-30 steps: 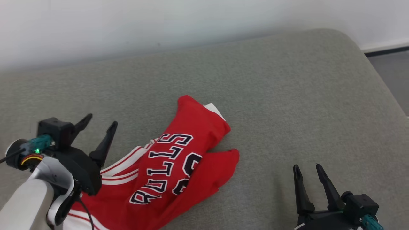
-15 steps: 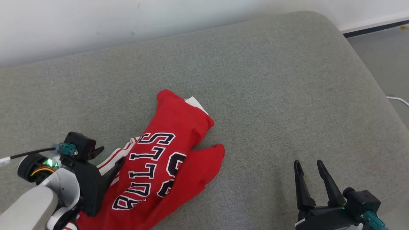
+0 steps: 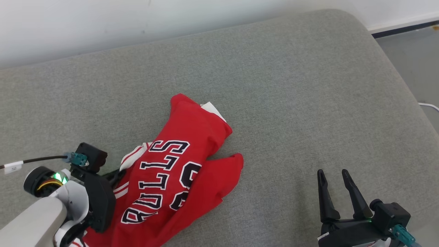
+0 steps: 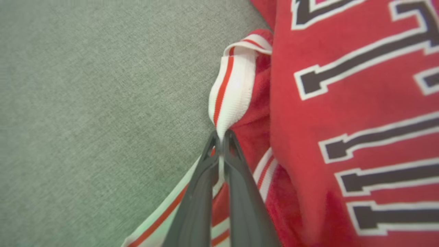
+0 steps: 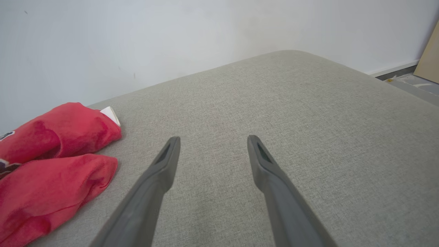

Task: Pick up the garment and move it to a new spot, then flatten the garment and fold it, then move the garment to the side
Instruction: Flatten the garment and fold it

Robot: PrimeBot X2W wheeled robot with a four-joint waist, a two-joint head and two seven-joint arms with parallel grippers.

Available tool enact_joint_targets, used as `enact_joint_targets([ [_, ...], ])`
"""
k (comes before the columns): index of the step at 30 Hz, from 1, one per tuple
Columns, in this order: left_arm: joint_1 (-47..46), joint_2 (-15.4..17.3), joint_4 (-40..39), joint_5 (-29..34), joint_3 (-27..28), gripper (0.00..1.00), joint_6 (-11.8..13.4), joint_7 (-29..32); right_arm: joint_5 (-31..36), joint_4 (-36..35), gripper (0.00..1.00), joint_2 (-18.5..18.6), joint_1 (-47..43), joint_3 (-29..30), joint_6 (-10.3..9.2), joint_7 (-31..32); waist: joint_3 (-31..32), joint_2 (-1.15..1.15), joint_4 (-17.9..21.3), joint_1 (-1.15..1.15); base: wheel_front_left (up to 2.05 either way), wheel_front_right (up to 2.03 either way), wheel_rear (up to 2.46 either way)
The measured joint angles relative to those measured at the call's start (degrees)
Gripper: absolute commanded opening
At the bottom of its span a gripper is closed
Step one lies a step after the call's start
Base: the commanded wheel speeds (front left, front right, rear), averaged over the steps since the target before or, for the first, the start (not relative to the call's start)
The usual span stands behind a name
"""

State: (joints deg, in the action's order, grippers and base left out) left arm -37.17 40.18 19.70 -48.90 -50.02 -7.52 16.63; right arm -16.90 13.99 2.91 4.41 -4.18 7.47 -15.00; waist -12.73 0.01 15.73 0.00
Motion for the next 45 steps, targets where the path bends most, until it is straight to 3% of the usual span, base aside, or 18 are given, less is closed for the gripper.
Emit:
enact_joint_targets([
  [3,-1.4,0.05,0.48,-0.03,-1.23,0.0,0.0,-2.24,0.01,-0.03,1.0,-0.01,0.03,0.04,0.0,0.01,0.15,0.0,-0.56,0.0,0.0,0.0,0.0],
  [10,-6.56,0.47,3.2,-0.55,2.31,0.0,0.04,-11.66,0.68,-0.33,1.0,-0.01,-0.73,1.3,0.0,0.01,1.09,0.0,-2.5,-0.01,0.0,0.0,0.0],
  [19,-7.36,3.64,11.95,2.14,6.87,0.0,7.25,-21.85,2.47,-0.38,1.0,-0.01,-0.63,1.78,0.0,0.01,1.66,0.0,-4.41,-0.01,0.0,0.0,0.0],
  [23,-6.09,3.21,15.4,2.56,6.88,0.0,8.02,-24.37,2.99,-0.38,1.0,-0.02,-0.6,2.07,0.0,0.01,1.16,0.0,-4.25,-0.01,0.0,0.0,0.0],
  [24,-5.93,2.85,16.07,2.71,6.72,0.26,8.02,-25.12,3.08,-0.38,1.0,-0.02,-0.6,2.11,0.0,0.01,1.07,0.0,-4.24,-0.01,0.0,0.0,0.0],
  [25,-5.94,2.36,16.46,2.8,7.03,1.0,8.06,-26.77,3.22,-0.42,1.0,-0.02,-0.62,2.21,0.0,0.0,1.04,0.0,-4.3,0.0,0.0,0.0,0.0],
  [33,-5.8,-1.02,15.47,3.64,11.8,1.0,9.65,-31.52,3.93,-0.18,1.0,-0.01,-1.23,2.68,0.0,0.0,2.98,0.0,-5.54,-0.01,0.0,0.0,0.0],
  [39,1.33,-3.44,3.63,8.32,22.78,1.0,12.04,-31.67,4.35,-0.67,1.0,-0.01,-2.58,3.09,0.0,0.0,5.26,0.0,-7.7,-0.01,0.0,0.0,0.0],
  [45,12.56,-7.44,-5.42,13.28,31.04,1.0,12.5,-31.67,4.6,-0.77,1.0,-0.03,-3.64,3.33,0.0,0.01,7.1,-0.01,-10.61,-0.01,0.0,0.0,0.0],
])
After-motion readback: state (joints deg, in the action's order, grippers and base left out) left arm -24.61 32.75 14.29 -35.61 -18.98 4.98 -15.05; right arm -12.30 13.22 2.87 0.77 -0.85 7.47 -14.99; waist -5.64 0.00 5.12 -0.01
